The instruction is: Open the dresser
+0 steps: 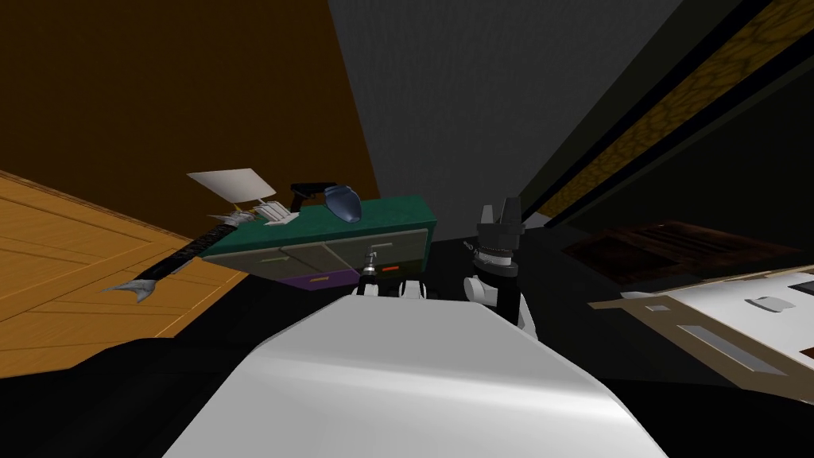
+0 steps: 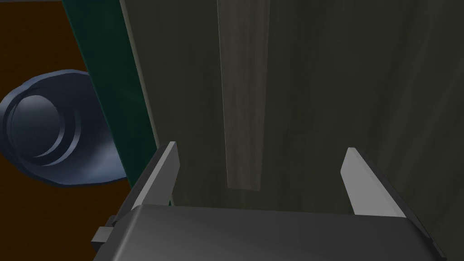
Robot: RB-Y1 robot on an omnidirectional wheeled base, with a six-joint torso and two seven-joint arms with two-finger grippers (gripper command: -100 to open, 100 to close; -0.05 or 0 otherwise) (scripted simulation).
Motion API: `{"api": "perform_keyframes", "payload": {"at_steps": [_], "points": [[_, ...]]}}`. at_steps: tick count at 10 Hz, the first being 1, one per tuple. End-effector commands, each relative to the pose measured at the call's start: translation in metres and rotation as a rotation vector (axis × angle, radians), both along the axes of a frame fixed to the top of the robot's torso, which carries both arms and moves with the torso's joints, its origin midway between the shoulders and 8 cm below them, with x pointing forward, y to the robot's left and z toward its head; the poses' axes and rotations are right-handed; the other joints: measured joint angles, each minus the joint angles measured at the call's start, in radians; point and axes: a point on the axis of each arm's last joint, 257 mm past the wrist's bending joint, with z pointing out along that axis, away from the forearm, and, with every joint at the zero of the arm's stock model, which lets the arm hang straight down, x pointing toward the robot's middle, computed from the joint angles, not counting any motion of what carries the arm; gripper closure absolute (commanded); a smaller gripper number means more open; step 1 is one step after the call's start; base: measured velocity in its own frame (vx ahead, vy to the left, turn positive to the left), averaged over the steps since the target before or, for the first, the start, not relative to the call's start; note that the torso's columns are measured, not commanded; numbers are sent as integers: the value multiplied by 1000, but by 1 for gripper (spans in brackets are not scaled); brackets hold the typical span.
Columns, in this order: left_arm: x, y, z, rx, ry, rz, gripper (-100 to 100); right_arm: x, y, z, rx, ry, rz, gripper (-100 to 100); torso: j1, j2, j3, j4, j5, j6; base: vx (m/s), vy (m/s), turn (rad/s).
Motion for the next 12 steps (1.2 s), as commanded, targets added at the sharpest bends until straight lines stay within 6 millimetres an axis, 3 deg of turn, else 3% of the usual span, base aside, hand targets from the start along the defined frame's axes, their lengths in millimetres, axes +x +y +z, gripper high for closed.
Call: {"api": "perform_keyframes", "payload": {"at_steps": [1,6,7,12], "points": [[-2,-1,2,0,-1,-2,100,0,0,0,0,0,0,0,-1,2,1,1,0,0,-96,-31,11],[-4,-3,6,1,-3,-5,100,0,0,0,0,0,0,0,-1,1,1,0,0,0,-163,-28,9],[-5,6,6,33,3,-14,-100,0,0,0,0,0,0,0,0,-6,-3,-1,0,0,-19,-3,-2],[-5,34,8,132,25,-42,-100,0,0,0,0,0,0,0,-1,2,1,1,0,0,23,6,0]]}}
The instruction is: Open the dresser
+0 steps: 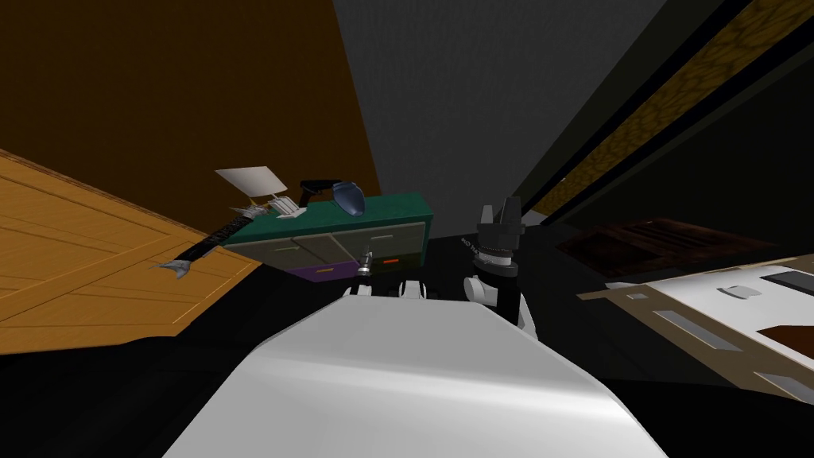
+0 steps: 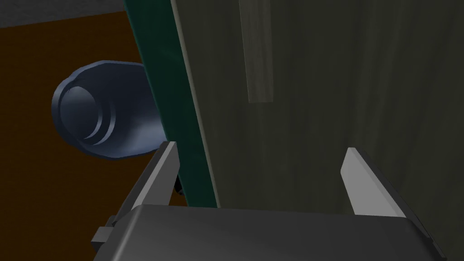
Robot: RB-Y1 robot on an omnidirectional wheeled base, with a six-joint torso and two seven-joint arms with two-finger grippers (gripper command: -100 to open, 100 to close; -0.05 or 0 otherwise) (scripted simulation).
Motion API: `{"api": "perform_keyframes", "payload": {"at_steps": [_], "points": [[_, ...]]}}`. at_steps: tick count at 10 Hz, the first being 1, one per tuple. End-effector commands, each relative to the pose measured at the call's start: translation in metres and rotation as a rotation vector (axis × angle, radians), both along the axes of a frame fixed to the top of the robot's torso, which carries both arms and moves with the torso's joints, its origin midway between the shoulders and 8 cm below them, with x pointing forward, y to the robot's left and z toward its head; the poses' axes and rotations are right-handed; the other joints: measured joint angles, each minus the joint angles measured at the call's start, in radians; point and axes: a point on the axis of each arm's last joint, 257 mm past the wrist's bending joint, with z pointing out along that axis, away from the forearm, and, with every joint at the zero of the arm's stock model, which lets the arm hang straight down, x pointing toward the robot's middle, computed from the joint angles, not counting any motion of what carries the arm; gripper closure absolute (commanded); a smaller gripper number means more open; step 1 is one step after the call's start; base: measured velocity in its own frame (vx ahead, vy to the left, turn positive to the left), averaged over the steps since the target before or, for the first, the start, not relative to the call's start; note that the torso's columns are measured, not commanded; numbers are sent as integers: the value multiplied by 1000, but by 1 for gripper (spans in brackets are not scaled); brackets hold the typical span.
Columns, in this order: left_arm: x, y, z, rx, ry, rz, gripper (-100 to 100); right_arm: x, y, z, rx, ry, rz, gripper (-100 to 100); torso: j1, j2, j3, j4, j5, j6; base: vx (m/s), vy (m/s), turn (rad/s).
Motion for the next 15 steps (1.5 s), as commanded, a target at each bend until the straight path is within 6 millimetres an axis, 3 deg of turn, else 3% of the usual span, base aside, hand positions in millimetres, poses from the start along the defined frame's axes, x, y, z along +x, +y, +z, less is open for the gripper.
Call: {"api": "perform_keyframes", "payload": {"at_steps": [1,3,9,12,13,15], "points": [[1,14,1,44,14,-11,-100,0,0,0,0,0,0,0,0,0,0,0,0,0,30,5,-1],[7,18,0,35,25,-4,-100,0,0,0,0,0,0,0,0,-5,-3,-1,0,0,134,28,-4],[12,-20,-4,-114,6,34,-100,0,0,0,0,0,0,0,-1,4,2,1,0,0,63,22,-1],[16,-18,1,-102,5,32,-100,0,0,0,0,0,0,0,1,-6,-4,-2,0,0,44,4,-5],[16,-18,1,-102,7,32,100,0,0,0,0,0,0,0,1,-3,-3,-1,0,0,7,1,1],[14,-19,4,-101,4,29,100,0,0,0,0,0,0,0,-1,4,3,-2,1,0,-131,-24,13]]}}
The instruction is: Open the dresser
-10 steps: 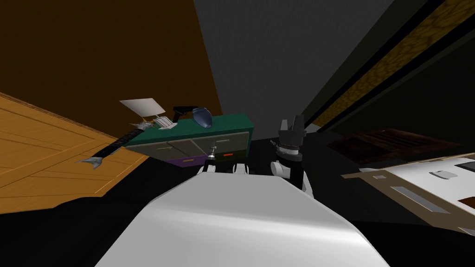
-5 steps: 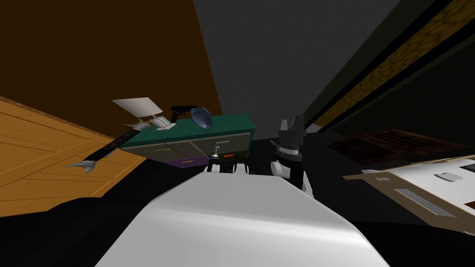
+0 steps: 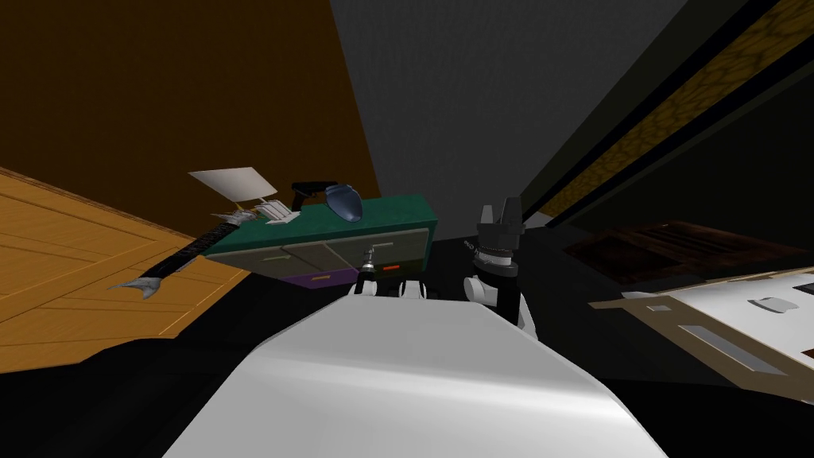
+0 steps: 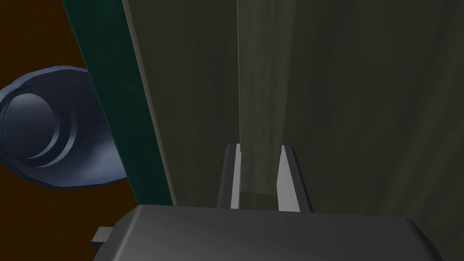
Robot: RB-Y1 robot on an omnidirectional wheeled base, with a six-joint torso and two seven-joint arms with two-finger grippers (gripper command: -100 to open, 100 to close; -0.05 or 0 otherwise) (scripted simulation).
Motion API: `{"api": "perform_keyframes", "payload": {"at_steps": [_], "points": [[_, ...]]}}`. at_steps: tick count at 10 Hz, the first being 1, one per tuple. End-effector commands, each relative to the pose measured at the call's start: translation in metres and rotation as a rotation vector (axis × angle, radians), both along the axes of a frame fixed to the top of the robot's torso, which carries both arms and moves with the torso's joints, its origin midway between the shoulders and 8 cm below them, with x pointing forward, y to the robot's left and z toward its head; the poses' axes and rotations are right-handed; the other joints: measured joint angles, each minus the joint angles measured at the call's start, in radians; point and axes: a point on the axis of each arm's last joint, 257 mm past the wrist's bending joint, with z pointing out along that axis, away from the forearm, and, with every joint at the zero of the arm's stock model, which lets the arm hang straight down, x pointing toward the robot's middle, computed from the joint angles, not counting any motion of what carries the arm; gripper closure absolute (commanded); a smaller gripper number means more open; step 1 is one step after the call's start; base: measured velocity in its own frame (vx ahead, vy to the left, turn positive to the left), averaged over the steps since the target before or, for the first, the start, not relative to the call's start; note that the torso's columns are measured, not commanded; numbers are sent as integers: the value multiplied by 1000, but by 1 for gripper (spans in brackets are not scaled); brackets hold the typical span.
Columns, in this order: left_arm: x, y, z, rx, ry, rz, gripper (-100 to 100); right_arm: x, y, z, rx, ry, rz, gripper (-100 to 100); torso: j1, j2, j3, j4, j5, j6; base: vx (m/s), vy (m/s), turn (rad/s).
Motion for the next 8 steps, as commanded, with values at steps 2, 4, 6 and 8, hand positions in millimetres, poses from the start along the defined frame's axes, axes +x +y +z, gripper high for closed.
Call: {"api": "perform_keyframes", "payload": {"at_steps": [2,4,6,8], "points": [[-5,-2,1,0,6,-3,100,0,0,0,0,0,0,0,2,-1,-1,2,-1,-1,-186,-27,3],[-6,-2,0,-1,9,-4,100,0,0,0,0,0,0,0,-1,-3,-3,3,-3,-1,-155,-48,14],[-11,-3,-2,-1,14,-6,100,0,0,0,0,0,0,0,-1,-6,-5,2,-2,0,-156,-29,15],[-14,-4,0,0,12,-9,100,0,0,0,0,0,0,0,1,-4,-3,2,-2,0,-169,-28,5]]}}
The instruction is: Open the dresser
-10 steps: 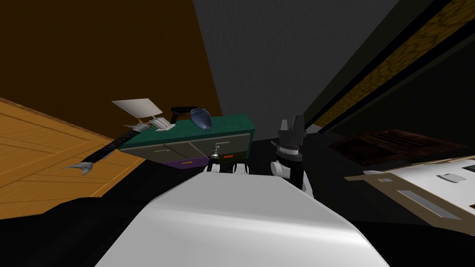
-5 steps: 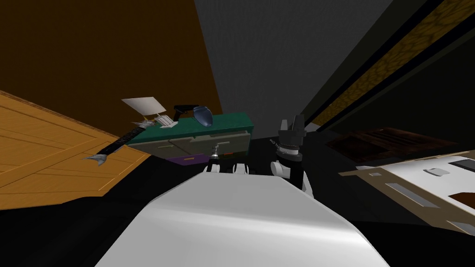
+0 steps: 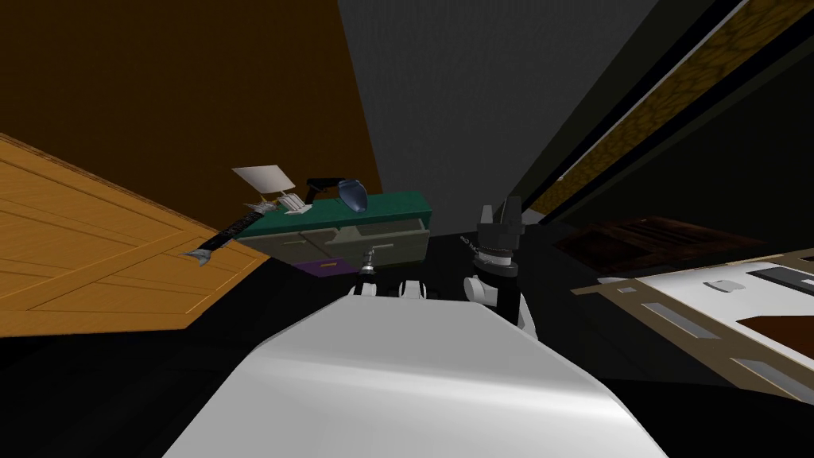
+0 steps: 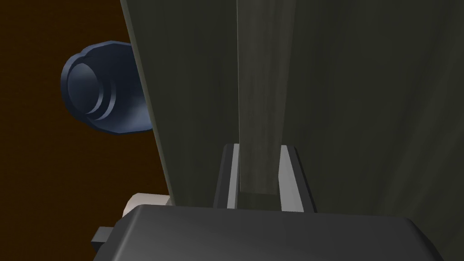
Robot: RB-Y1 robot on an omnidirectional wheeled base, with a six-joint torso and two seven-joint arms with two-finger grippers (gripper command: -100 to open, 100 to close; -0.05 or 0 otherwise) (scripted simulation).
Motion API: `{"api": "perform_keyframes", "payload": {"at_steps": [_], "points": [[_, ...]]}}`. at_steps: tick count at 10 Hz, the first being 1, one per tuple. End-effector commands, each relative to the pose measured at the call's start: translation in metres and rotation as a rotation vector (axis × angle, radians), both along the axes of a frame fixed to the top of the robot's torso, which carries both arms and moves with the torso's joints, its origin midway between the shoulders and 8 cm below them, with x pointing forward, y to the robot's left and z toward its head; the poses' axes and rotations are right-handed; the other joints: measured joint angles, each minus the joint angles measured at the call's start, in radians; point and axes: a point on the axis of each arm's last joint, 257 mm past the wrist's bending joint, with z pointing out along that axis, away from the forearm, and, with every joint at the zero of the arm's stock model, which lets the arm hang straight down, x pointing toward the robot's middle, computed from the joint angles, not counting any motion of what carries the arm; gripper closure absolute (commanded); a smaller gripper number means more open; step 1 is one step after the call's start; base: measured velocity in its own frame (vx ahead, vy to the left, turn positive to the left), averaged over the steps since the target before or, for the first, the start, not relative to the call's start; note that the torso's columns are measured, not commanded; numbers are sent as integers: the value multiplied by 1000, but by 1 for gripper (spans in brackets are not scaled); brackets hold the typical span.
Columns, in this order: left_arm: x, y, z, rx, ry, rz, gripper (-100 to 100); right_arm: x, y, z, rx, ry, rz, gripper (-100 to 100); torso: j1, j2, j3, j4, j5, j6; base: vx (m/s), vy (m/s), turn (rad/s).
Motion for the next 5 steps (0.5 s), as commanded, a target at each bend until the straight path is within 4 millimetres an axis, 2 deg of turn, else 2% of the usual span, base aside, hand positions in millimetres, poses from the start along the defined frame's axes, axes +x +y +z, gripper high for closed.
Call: {"api": "perform_keyframes", "payload": {"at_steps": [1,2,5], "points": [[-1,0,1,1,-1,-1,100,0,0,0,0,0,0,0,-1,0,0,0,0,0,-88,-24,4],[2,2,9,-1,5,0,-100,0,0,0,0,0,0,0,-1,-4,-2,0,-1,0,-27,-9,-3],[7,4,25,-1,5,1,-100,0,0,0,0,0,0,0,0,-3,-2,-1,0,0,-15,-6,-3]]}}
